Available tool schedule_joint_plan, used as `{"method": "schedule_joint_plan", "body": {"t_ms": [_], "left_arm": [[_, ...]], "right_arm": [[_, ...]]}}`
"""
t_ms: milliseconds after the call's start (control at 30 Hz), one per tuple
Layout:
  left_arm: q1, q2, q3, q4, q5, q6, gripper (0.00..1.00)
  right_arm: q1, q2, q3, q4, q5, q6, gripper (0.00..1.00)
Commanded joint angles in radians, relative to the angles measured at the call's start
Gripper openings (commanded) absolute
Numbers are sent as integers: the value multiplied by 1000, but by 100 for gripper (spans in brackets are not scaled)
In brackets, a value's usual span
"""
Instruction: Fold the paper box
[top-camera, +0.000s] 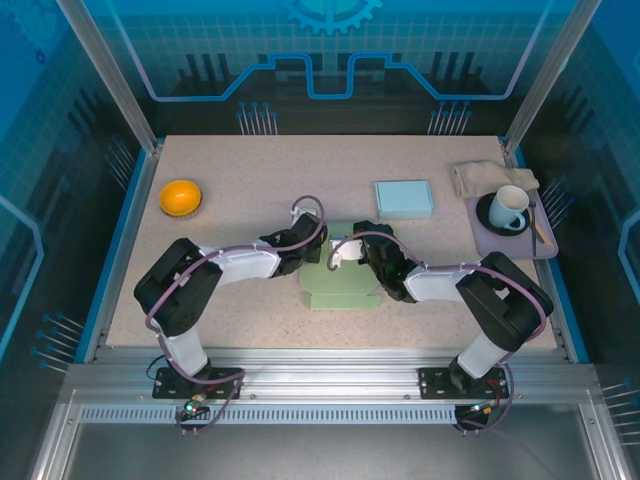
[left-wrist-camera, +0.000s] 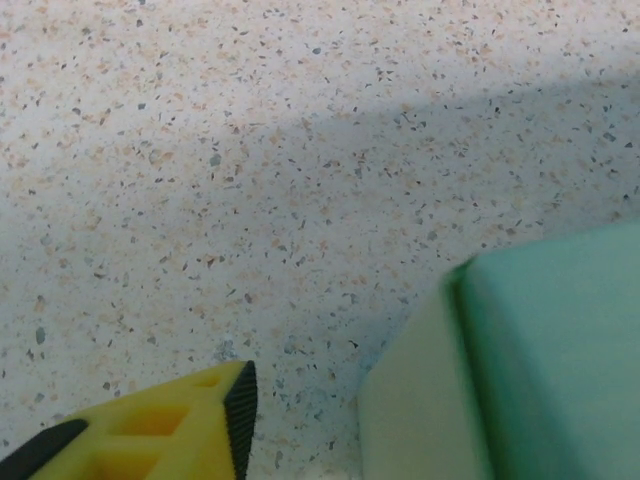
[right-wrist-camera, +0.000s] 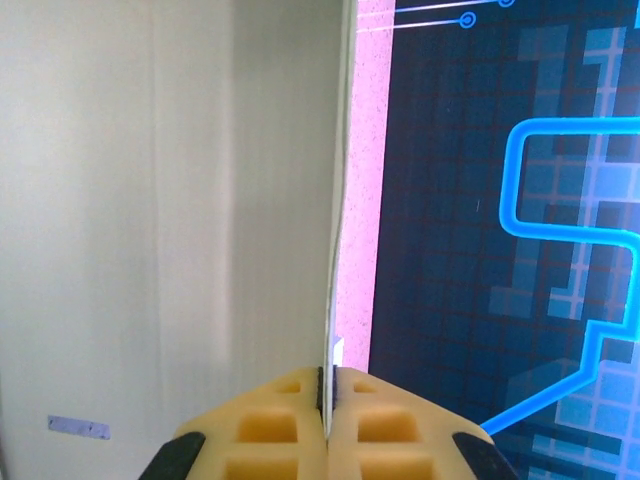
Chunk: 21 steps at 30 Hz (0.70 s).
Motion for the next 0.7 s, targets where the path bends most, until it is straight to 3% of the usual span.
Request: {"method": "schedule_joint_plan", "body": {"t_ms": [0,233,433,667], "left_arm": [[21,-62,-30,-54,25,16,47],[21,-174,-137,57,196,23,58],[20,-204,-162,96,289,34,61],[19,-84,-102,101,197,101,54]], "right_arm": [[-22,8,-2,-97,58,24,0],[-14,16,5,-101,65,39,0],[-3,14,12,-121,74,64,0],[10,5,10,-128,65,67,0]]}}
